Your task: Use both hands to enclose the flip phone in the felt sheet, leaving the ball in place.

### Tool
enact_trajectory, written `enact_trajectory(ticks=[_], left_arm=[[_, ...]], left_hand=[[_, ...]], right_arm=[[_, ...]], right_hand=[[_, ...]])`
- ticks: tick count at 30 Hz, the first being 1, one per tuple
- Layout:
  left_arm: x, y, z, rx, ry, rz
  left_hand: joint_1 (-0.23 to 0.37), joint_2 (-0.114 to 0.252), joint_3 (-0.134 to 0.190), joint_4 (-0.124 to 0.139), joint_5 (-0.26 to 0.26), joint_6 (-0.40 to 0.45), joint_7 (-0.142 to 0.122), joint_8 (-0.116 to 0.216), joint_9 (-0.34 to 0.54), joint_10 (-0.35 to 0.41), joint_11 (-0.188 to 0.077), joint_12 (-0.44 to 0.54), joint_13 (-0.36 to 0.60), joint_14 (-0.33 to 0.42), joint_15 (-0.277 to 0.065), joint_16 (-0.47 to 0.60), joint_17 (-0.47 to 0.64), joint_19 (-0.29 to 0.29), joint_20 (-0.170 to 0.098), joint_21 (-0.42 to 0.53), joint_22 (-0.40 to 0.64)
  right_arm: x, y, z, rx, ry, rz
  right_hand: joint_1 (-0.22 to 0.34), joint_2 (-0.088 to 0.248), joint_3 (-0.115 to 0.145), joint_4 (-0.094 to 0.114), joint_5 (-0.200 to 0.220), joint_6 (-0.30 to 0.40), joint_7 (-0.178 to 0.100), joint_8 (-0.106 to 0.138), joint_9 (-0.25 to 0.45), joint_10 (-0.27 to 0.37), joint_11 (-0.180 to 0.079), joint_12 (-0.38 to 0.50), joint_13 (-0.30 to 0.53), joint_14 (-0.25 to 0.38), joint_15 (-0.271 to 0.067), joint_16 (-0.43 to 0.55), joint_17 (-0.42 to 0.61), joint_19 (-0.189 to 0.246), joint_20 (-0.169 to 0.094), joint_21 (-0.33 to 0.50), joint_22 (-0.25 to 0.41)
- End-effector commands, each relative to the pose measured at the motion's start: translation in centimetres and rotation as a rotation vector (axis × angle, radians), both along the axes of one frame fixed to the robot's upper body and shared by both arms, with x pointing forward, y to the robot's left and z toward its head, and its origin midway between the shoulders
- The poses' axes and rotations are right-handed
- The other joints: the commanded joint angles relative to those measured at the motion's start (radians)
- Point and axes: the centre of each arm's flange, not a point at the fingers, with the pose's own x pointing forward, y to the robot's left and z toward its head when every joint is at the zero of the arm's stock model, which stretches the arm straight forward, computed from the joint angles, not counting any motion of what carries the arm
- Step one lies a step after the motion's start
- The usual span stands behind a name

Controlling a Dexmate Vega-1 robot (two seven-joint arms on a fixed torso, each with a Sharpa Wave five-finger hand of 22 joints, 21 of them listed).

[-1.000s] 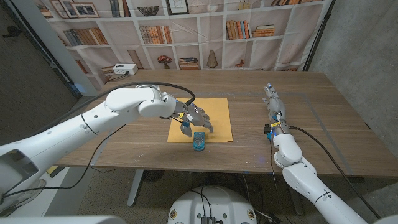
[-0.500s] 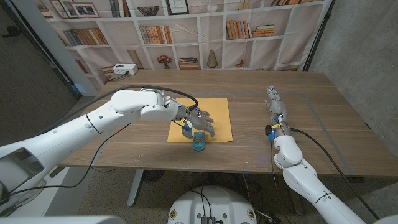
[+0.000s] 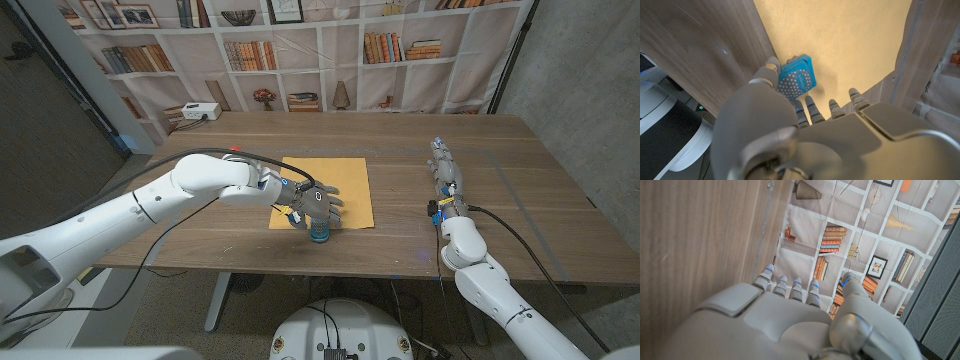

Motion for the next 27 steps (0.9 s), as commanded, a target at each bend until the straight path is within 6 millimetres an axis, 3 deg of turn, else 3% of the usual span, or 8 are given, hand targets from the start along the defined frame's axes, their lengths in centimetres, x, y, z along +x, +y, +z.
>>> enact_trajectory(ticks=[1,6,10,13,16,18,20,27], left_arm=[[-0.3,1.6,-2.3,0.018,-0.102,-0.153],[0.1,2.5,-3.0,-0.013,-0.122,-0.243],[0.4,3.1,-3.4,-0.026,-0.135,-0.309],[0.5,3.7,-3.6,-0.057,-0.139,-0.376],[1.0,4.5,-3.6,-0.112,-0.149,-0.483],[1.2,4.8,-3.6,-0.13,-0.15,-0.521],[1.5,5.2,-3.6,-0.153,-0.146,-0.541],[1.3,5.3,-2.1,-0.246,-0.185,-0.605]], left_hand=[[0.021,0.002,-0.01,0.001,0.0,0.033,-0.003,0.028,0.013,0.03,-0.004,0.022,0.01,0.02,-0.02,0.009,0.001,0.016,0.0,0.007,0.002],[0.026,0.01,-0.021,0.006,0.001,0.056,-0.004,0.052,0.026,0.074,-0.009,0.051,0.023,0.065,-0.038,0.019,0.004,0.034,-0.005,0.014,0.002],[0.038,0.02,-0.037,0.007,0.002,0.128,-0.003,0.103,0.043,0.14,-0.014,0.094,0.042,0.117,-0.065,0.027,0.008,0.061,-0.014,0.024,0.005],[0.069,0.025,-0.058,0.0,0.003,0.254,-0.003,0.179,0.057,0.268,-0.015,0.168,0.068,0.223,-0.108,0.049,0.018,0.135,-0.035,0.052,0.005],[0.143,0.077,-0.064,-0.005,-0.007,0.52,-0.001,0.313,0.062,0.478,-0.019,0.287,0.111,0.37,-0.177,0.093,0.047,0.209,-0.066,0.087,0.01],[0.193,0.095,-0.077,-0.007,-0.005,0.64,-0.002,0.355,0.021,0.564,-0.019,0.337,0.135,0.429,-0.187,0.118,0.071,0.242,-0.079,0.107,0.014],[0.26,0.134,-0.101,-0.005,0.011,0.806,0.005,0.423,-0.055,0.734,-0.014,0.401,0.131,0.545,-0.203,0.169,0.124,0.275,-0.113,0.139,0.017],[0.297,0.134,-0.108,-0.012,0.016,0.89,0.012,0.445,-0.102,0.79,-0.009,0.407,0.117,0.622,-0.208,0.212,0.162,0.3,-0.129,0.16,0.018]], right_arm=[[0.6,0.5,0.5,-0.017,0.0,0.012],[0.6,0.5,0.6,-0.02,0.004,0.005],[0.5,0.5,0.7,-0.024,0.006,-0.002],[0.6,0.5,0.7,-0.024,0.006,-0.006],[0.6,0.5,0.8,-0.025,0.007,-0.01],[0.7,0.5,0.8,-0.026,0.01,-0.012],[0.8,0.6,0.8,-0.025,0.01,-0.013],[1.1,0.7,1.1,-0.032,0.014,-0.016]], right_hand=[[-0.007,-0.001,-0.002,0.0,0.0,0.007,-0.002,0.004,0.004,0.012,0.005,0.0,0.001,0.01,0.005,0.004,0.003,0.006,0.001,-0.002,0.004],[-0.009,-0.003,-0.004,0.0,0.001,0.008,-0.003,0.003,0.004,0.014,0.006,0.0,0.001,0.012,0.004,0.004,0.003,0.007,0.004,-0.002,0.004],[-0.01,-0.004,-0.005,-0.001,0.001,0.008,-0.003,0.003,0.004,0.014,0.006,0.0,0.001,0.013,0.005,0.004,0.003,0.008,0.003,-0.002,0.004],[-0.011,-0.005,-0.006,-0.001,0.001,0.009,-0.003,0.003,0.003,0.016,0.008,0.0,0.001,0.015,0.005,0.004,0.002,0.009,0.005,-0.002,0.004],[-0.011,-0.005,-0.006,-0.001,0.002,0.009,-0.003,0.002,0.003,0.016,0.007,0.0,0.001,0.016,0.006,0.004,0.002,0.009,0.006,-0.002,0.004],[-0.012,-0.006,-0.007,-0.001,0.002,0.009,-0.003,0.002,0.003,0.016,0.007,0.0,0.001,0.018,0.007,0.004,0.002,0.009,0.006,-0.002,0.004],[-0.012,-0.006,-0.007,-0.002,0.002,0.009,-0.003,0.002,0.003,0.016,0.007,0.0,0.001,0.019,0.007,0.004,0.002,0.01,0.007,-0.002,0.004],[-0.012,-0.006,-0.008,-0.003,0.003,0.009,-0.004,0.001,0.003,0.017,0.006,-0.001,0.001,0.025,0.008,0.005,0.001,0.011,0.009,-0.002,0.004]])
